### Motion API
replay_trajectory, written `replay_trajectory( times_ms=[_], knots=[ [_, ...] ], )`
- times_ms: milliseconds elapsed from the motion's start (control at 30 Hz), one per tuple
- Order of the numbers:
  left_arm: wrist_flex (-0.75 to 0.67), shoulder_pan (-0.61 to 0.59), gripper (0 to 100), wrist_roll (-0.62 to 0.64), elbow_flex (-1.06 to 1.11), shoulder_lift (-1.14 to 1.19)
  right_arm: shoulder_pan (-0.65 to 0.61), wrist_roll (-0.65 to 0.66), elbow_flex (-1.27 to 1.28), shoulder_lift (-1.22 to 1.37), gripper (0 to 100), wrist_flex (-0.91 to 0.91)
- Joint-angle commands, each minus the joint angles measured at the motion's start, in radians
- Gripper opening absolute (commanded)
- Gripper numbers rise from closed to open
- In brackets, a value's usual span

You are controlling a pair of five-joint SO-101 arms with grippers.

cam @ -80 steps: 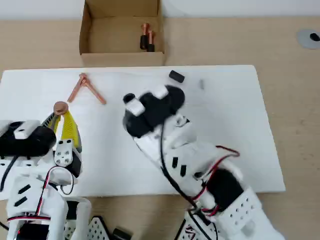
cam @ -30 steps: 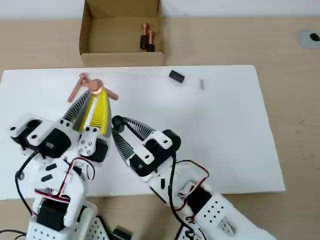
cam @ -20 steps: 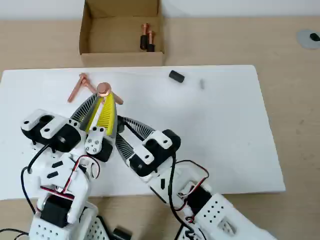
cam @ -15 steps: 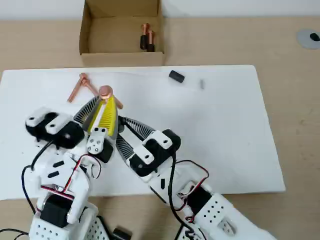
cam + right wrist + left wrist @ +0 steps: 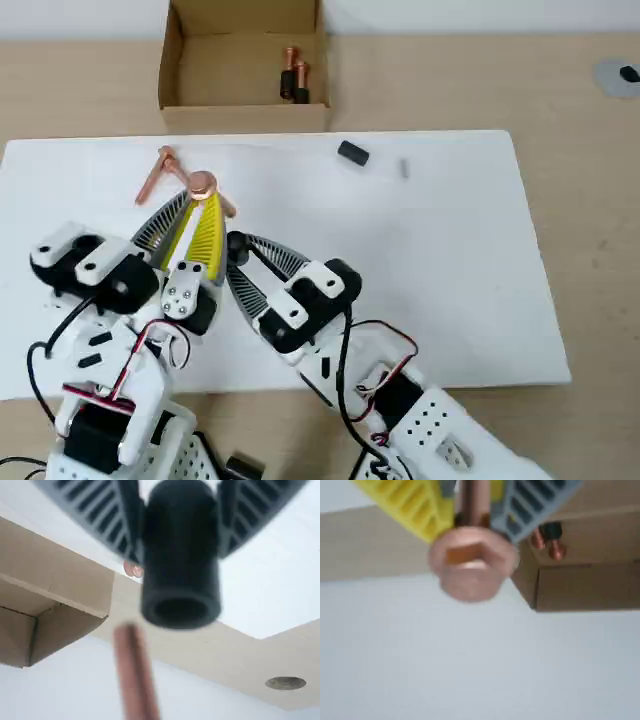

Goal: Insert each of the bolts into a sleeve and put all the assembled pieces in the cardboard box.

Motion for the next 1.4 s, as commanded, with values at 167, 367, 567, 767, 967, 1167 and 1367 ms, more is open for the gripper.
replay_trajectory(
  times_ms=[167,367,567,767,967,1167,1367],
  knots=[
    [0.034,0.012,1,-0.008,-0.094,-0.005,-0.015,-0.011,-0.001,-0.021,0.9,0.040],
    [0.189,0.094,1,-0.008,-0.141,-0.005,-0.013,-0.011,-0.001,-0.021,0.9,0.038],
    [0.190,0.072,1,-0.012,-0.138,-0.008,-0.015,-0.011,-0.001,-0.021,0.9,0.038],
    [0.189,0.069,1,-0.084,-0.146,-0.010,-0.015,-0.011,-0.001,-0.021,0.9,0.037],
    [0.190,0.069,1,-0.081,-0.218,-0.005,-0.015,-0.011,-0.001,-0.022,0.9,0.037],
    [0.196,0.074,1,-0.080,-0.249,-0.004,-0.015,-0.011,-0.001,-0.022,0.9,0.037],
    [0.290,0.100,1,-0.071,-0.275,-0.004,-0.015,-0.011,-0.001,-0.022,0.9,0.037]
  ],
)
